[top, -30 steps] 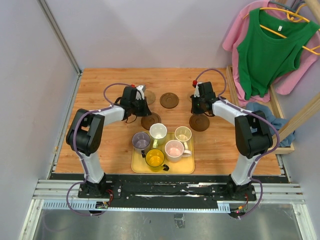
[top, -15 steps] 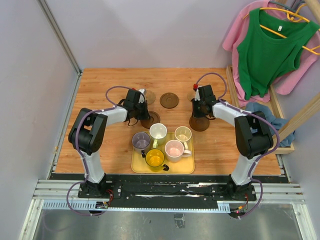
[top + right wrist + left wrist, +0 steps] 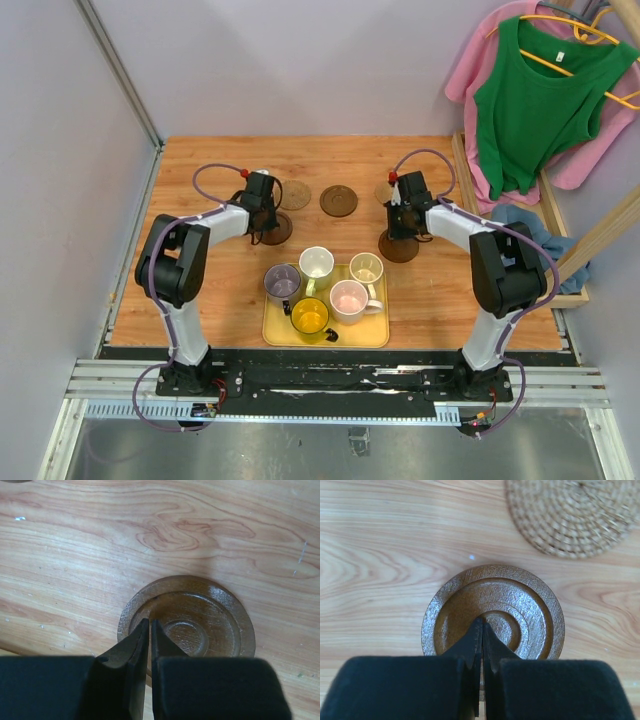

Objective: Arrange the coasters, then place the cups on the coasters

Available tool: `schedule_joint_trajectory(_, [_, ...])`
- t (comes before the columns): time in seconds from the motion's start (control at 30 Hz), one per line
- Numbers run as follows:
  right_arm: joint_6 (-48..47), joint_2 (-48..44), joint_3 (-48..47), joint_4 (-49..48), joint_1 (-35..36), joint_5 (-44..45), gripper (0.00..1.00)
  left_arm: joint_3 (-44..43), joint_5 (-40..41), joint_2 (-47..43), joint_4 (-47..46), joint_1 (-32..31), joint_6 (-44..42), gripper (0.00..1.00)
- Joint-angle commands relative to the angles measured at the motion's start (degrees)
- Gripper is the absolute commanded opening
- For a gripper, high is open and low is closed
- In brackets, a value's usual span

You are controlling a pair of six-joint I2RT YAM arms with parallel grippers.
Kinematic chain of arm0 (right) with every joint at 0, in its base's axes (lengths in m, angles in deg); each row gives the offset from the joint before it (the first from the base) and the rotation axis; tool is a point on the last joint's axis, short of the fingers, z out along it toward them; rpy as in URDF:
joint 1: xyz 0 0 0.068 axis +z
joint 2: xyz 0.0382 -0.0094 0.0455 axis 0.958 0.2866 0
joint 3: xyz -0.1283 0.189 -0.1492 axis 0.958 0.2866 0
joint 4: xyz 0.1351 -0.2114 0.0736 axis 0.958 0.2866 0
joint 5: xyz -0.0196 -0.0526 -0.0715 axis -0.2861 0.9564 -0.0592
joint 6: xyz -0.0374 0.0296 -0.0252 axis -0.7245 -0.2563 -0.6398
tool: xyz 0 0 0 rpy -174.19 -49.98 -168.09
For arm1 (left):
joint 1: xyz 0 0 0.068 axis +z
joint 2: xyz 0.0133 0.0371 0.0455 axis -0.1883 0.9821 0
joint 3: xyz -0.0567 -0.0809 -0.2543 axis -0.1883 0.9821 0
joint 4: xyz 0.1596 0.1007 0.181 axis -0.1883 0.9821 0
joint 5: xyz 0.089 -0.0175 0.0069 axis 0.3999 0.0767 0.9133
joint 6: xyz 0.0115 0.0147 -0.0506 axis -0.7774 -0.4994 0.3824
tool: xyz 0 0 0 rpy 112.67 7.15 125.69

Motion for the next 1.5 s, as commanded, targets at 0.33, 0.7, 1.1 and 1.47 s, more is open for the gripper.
schedule_joint_trajectory(0.33, [3.4, 0.4, 1.7, 5.2, -6.2, 6.9, 0.05, -4.3, 0.9, 6.8, 4.0, 9.3, -0.9, 0.01])
schedule_joint_trajectory(0.7, [4.2, 9.3, -8.2, 7.4, -12.8, 11.1, 0.04, -16.8, -0.9, 13.8, 6.4, 13.1, -1.0, 0.01])
schedule_joint_trajectory(1.1, [6.0, 26.4, -32.4, 15.5, -17.6, 7.0, 0.02, -28.1, -6.9, 21.4, 9.6, 16.1, -0.9, 0.00])
schedule_joint_trajectory(1.47, [6.3, 28.9, -36.9, 15.1, -16.9, -0.3, 0.04, -30.1, -14.9, 23.7, 9.2, 16.1, -0.6, 0.01])
